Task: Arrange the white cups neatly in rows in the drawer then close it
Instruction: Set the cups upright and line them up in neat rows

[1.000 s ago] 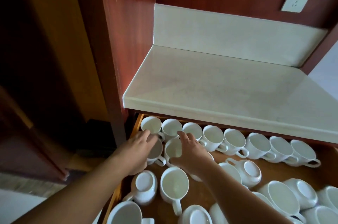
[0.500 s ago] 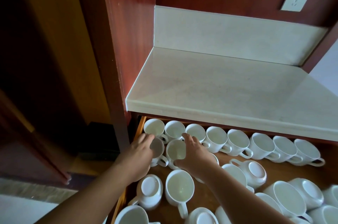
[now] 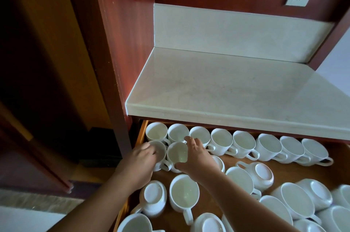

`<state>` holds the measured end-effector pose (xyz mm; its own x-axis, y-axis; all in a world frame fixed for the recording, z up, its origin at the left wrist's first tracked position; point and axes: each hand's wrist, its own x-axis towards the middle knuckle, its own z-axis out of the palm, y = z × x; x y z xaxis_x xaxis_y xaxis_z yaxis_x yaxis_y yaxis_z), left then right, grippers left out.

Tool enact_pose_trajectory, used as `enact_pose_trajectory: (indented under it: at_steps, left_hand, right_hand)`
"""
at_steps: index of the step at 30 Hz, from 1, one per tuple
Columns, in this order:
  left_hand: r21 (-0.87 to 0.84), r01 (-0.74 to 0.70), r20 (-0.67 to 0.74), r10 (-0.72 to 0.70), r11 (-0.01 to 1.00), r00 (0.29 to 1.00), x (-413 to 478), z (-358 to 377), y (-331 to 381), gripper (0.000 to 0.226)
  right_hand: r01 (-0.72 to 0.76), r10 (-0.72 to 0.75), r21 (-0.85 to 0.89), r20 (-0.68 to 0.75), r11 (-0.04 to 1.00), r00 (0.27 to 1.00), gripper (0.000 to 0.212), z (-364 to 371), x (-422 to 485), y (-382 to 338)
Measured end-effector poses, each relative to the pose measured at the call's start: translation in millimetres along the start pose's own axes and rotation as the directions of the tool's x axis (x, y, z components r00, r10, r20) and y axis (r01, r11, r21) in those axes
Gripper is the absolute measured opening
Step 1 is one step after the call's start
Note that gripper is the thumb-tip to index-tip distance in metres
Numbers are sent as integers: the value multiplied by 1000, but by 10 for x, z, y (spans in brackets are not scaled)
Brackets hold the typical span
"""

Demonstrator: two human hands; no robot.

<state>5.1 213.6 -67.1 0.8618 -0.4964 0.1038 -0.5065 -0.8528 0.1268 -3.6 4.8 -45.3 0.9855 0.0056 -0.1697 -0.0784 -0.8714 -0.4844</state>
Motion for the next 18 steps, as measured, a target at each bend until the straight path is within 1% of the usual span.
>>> enact_pose_trajectory:
  at_steps: [3,6,9,12,15,18]
  left_hand:
    - [13,-20,2,20,1000,1000,-10,22,-31,48]
    - [25,-71,9,71,997,997,0,21,-66,53]
    - [53,-116,-14,117,992,993,16,-19,-49,44]
    - [48,-85,22,84,995,996,21,-44,-5,34]
    - [7,-62,45,61,998,997,49,-63,37,29]
    - [-26,-35,47,36,999,998,87,-79,75,28]
  right_hand:
    - [27,-27,8,15,1000,1000,91,-58,-20,22]
    - [32,-32,13,-16,999,999,71,-274,-68,118]
    - [-46,46,6,-65,999,997,59,-541,-132,322]
    - [-97,95,-21,-83,995,992,48,-713,-225,484]
    - [-100,97,-49,-73,994,993,37,-716,-307,519]
    - [-52,51,-22,-34,998,998,42,-588,-340,435]
